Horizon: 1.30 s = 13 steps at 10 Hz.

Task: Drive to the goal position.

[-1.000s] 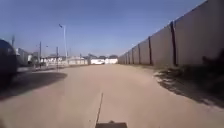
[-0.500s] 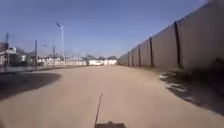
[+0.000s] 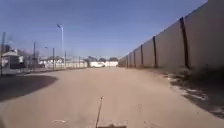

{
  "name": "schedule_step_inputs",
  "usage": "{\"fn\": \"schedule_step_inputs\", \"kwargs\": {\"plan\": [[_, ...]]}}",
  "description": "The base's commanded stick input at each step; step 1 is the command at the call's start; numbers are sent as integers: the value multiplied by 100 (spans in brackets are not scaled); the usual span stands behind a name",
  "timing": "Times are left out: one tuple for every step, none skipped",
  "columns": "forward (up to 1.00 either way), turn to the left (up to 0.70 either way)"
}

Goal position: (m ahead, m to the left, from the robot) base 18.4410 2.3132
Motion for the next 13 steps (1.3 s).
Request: {"fn": "schedule_step_inputs", "kwargs": {"plan": [[100,0],[100,0],[100,0],[100,0],[100,0],[100,0],[100,0],[100,0],[100,0],[100,0],[100,0],[100,0],[100,0]]}}
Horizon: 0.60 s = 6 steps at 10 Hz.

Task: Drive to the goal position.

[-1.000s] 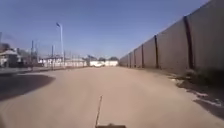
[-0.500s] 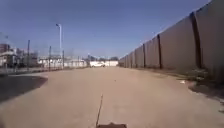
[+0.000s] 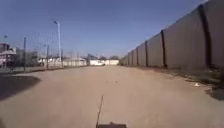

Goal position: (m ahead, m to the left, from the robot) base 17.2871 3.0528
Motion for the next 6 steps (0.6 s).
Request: {"fn": "schedule_step_inputs", "kwargs": {"plan": [[100,0],[100,0],[100,0],[100,0],[100,0],[100,0]]}}
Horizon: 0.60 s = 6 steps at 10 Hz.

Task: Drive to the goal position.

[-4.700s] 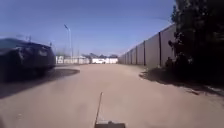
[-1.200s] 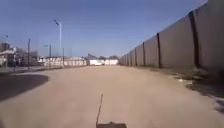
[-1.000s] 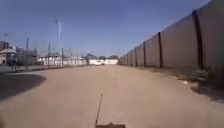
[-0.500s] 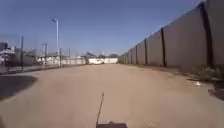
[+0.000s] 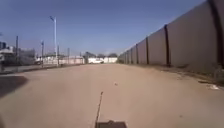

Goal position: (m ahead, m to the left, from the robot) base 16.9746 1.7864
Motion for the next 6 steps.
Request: {"fn": "schedule_step_inputs", "kwargs": {"plan": [[100,0],[100,16],[100,19],[100,0],[100,0],[100,0]]}}
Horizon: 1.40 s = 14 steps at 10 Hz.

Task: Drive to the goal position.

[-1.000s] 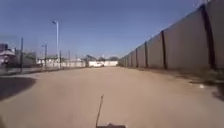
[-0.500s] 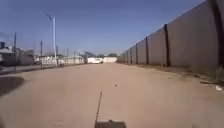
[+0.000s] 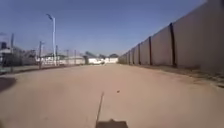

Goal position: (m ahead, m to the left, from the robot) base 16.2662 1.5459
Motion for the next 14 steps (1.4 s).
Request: {"fn": "schedule_step_inputs", "kwargs": {"plan": [[100,0],[100,0],[100,0],[100,0],[100,0],[100,0],[100,0],[100,0],[100,0],[100,0],[100,0],[100,0],[100,0],[100,0]]}}
